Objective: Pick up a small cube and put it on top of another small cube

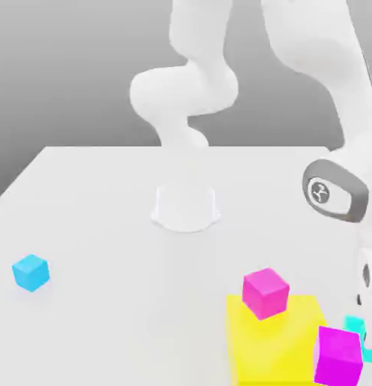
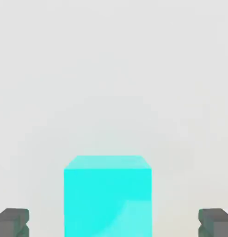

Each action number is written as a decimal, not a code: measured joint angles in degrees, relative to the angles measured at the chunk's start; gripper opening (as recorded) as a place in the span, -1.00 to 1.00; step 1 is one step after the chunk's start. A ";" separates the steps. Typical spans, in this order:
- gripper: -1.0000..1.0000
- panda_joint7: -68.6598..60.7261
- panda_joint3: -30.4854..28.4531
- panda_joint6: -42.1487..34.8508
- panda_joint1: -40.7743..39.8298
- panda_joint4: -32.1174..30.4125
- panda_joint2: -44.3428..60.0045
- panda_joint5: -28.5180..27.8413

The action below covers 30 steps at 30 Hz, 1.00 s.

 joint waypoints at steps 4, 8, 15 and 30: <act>-1.00 0.02 0.01 -0.06 -0.01 0.00 0.00 -0.02; -1.00 -0.26 0.37 -1.10 -0.26 -0.29 -1.29 0.31; -1.00 0.07 1.02 -10.14 -3.39 -4.96 -15.24 5.83; -1.00 14.51 -3.01 -15.16 -12.30 -18.30 -33.78 9.86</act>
